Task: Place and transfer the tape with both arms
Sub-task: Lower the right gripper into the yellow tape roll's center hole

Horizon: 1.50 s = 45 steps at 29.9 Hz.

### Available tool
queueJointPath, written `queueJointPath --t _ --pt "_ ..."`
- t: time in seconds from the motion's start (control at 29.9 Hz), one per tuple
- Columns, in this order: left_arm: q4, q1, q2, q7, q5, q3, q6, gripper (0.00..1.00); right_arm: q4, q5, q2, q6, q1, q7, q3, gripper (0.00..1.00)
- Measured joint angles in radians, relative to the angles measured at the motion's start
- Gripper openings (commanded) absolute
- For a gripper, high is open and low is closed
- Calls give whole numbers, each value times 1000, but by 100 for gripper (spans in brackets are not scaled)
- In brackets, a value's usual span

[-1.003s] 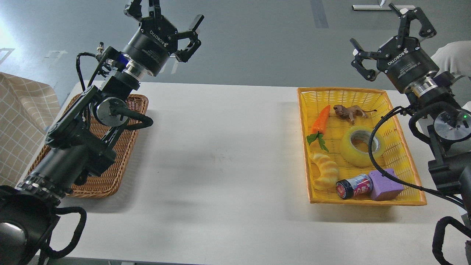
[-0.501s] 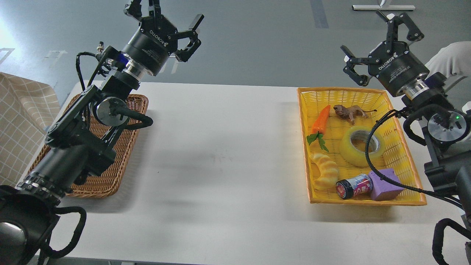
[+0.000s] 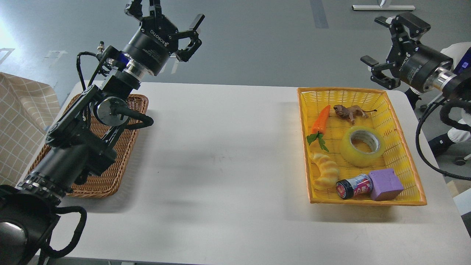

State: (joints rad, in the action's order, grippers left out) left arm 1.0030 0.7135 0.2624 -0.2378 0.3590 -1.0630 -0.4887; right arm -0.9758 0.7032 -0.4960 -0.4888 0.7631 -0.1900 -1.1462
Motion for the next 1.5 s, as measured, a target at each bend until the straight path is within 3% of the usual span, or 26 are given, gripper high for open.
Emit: queueJointPath --t 0.43,0.74,0.97,1.2,1.5 --pt "2 0 -2 0 1 -1 0 98 -207 262 -221 0 75 -13 337 100" --pt "2 0 1 0 1 -1 0 98 -276 306 -372 0 128 -16 544 100" --pt "2 -7 -1 0 1 0 0 98 -281 385 -385 0 128 -29 632 99" --pt "4 -4 1 0 1 -2 0 98 -271 610 -376 0 128 -34 655 99" --pt "5 -1 2 0 1 -2 0 98 -195 733 -307 0 117 -33 657 97"
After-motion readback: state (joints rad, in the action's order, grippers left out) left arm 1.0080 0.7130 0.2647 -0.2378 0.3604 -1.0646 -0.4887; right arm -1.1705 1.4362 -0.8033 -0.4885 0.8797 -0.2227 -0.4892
